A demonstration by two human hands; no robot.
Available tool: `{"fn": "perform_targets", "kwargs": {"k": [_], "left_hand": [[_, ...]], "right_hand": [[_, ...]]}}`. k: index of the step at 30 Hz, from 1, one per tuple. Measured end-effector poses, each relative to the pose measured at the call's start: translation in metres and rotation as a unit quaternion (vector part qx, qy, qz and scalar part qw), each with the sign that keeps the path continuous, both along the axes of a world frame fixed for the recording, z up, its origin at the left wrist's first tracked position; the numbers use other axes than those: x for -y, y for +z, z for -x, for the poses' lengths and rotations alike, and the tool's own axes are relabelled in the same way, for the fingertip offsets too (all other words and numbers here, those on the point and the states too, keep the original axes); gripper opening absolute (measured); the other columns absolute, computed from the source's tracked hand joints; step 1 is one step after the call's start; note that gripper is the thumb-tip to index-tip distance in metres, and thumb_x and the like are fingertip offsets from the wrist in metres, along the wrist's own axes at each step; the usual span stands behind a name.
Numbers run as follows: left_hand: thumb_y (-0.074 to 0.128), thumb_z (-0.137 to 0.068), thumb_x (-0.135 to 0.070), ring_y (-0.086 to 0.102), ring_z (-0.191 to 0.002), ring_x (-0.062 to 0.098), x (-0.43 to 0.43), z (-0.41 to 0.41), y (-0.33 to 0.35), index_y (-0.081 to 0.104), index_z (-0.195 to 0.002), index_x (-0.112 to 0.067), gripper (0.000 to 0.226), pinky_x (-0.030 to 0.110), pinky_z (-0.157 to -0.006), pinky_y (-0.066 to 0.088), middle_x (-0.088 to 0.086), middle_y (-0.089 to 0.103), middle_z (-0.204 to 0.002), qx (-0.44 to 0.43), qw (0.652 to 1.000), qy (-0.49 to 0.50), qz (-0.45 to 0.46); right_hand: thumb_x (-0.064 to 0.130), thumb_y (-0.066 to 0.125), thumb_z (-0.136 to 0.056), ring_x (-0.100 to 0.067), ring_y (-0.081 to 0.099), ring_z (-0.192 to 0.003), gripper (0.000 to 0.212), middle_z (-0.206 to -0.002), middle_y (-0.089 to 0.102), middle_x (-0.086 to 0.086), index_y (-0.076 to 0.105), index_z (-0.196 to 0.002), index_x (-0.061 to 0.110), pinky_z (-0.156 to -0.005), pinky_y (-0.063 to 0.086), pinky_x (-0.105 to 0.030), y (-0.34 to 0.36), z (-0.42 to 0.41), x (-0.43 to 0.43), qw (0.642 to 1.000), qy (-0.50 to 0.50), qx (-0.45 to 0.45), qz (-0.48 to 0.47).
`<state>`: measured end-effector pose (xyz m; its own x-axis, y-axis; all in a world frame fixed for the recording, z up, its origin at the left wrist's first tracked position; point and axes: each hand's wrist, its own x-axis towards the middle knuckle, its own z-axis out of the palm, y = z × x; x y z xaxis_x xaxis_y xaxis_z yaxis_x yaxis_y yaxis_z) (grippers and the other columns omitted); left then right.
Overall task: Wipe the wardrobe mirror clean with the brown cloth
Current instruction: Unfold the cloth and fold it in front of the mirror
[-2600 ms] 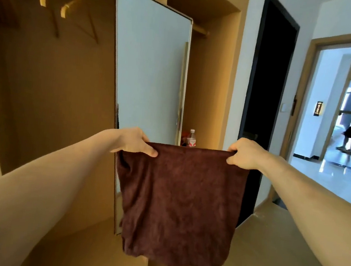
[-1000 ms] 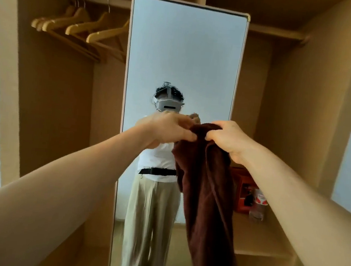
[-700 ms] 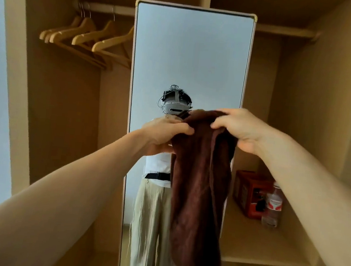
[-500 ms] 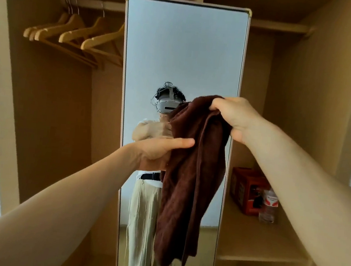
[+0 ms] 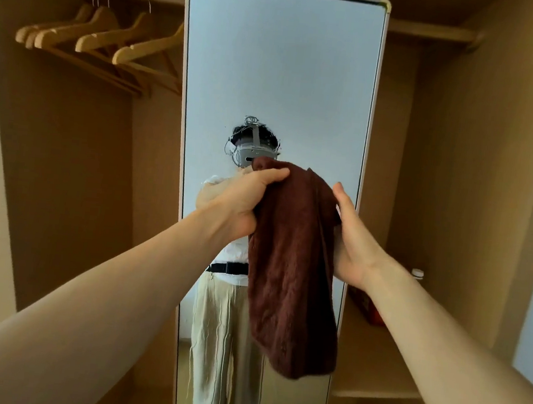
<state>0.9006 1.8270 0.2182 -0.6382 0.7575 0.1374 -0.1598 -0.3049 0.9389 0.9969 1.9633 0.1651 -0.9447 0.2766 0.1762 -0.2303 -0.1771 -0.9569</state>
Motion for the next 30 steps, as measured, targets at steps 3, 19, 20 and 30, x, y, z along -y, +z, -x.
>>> {"fn": "perform_targets", "kwargs": {"k": [3, 19, 20, 30], "left_hand": [[0.059, -0.092, -0.018, 0.066, -0.091, 0.022, 0.002, 0.006, 0.003, 0.055, -0.129, -0.01, 0.039, 0.03, -0.065, 0.057, 0.011, 0.066, -0.119, 0.014, 0.999, 0.035, -0.004], [0.057, -0.092, -0.035, 0.066, -0.102, 0.024, 0.017, 0.018, 0.011, 0.065, -0.117, -0.007, 0.038, 0.037, -0.089, 0.053, 0.011, 0.069, -0.113, -0.032, 0.999, 0.004, 0.02], [0.057, -0.092, -0.035, 0.066, -0.102, 0.024, 0.017, 0.018, 0.012, 0.064, -0.118, -0.007, 0.039, 0.037, -0.088, 0.053, 0.011, 0.069, -0.113, -0.038, 0.999, 0.004, 0.024], [0.053, -0.095, -0.038, 0.068, -0.077, 0.018, 0.024, 0.032, 0.011, 0.058, -0.115, -0.014, 0.031, 0.038, -0.073, 0.058, 0.005, 0.07, -0.098, -0.136, 0.976, 0.095, 0.143]], "right_hand": [[0.077, 0.047, -0.075, -0.023, 0.06, -0.115, 0.078, -0.124, 0.063, -0.009, 0.065, -0.121, 0.016, -0.085, 0.054, -0.033, -0.01, 0.0, 0.011, 0.997, 0.071, 0.01, 0.008], [0.053, 0.059, -0.082, -0.022, 0.061, -0.112, 0.054, -0.122, 0.064, -0.008, 0.062, -0.122, 0.016, -0.092, 0.051, -0.036, 0.012, 0.01, 0.036, 0.996, 0.057, -0.03, -0.068], [0.043, 0.06, -0.084, -0.022, 0.065, -0.105, 0.042, -0.117, 0.067, -0.01, 0.068, -0.113, 0.014, -0.087, 0.053, -0.035, 0.014, 0.01, 0.039, 0.997, 0.038, -0.047, -0.051], [0.037, 0.058, -0.083, -0.023, 0.07, -0.075, 0.031, -0.09, 0.073, -0.011, 0.077, -0.083, 0.013, -0.072, 0.057, -0.036, 0.02, 0.005, 0.033, 0.996, -0.067, -0.006, -0.051]]}}
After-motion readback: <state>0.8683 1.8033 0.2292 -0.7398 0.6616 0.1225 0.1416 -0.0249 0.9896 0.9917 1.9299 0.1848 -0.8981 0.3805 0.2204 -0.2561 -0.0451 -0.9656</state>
